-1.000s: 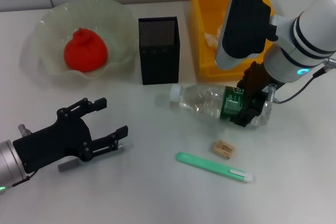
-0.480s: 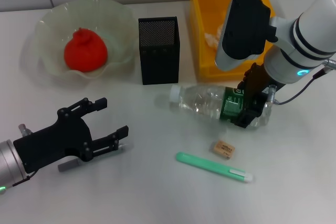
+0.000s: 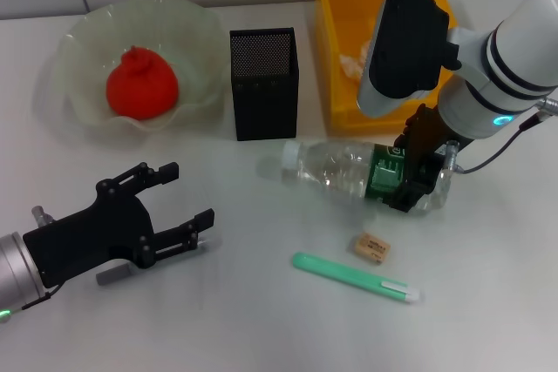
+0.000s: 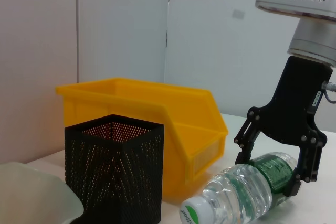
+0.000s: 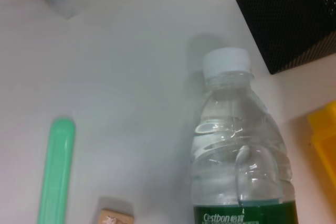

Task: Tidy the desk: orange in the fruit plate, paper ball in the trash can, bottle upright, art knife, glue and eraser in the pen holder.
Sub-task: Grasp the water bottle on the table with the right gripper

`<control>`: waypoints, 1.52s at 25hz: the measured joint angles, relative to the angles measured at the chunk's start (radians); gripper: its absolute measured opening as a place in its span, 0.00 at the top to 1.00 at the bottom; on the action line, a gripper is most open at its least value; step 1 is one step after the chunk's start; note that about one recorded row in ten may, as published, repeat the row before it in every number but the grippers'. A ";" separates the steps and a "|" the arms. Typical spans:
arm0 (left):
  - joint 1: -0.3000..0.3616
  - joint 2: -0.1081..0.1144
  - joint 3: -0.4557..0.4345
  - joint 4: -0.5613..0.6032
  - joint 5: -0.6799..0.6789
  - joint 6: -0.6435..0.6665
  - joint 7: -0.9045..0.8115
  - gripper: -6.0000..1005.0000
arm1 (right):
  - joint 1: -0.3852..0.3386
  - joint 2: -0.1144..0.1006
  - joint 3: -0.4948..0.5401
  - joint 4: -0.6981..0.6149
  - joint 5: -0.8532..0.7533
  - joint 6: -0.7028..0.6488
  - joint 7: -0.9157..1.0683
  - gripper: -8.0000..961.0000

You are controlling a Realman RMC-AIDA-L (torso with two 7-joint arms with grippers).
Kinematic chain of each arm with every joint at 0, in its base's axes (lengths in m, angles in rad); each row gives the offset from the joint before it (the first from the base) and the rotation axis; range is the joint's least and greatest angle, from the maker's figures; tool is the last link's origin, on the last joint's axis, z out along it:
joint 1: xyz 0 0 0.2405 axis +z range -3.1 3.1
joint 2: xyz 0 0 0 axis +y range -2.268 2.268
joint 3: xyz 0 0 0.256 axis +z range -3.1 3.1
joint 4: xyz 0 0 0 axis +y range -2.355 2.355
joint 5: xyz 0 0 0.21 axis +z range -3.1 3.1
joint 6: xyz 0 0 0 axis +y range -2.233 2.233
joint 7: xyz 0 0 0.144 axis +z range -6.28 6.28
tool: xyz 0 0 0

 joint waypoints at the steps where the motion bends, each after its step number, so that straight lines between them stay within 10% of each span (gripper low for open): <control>1: 0.000 0.000 0.000 0.000 0.000 0.000 0.000 0.17 | 0.000 0.000 0.000 0.000 0.000 0.000 0.000 0.11; 38: 0.001 0.000 0.000 0.003 0.000 0.006 0.004 0.17 | 0.014 0.000 -0.024 0.052 -0.001 0.040 0.009 0.12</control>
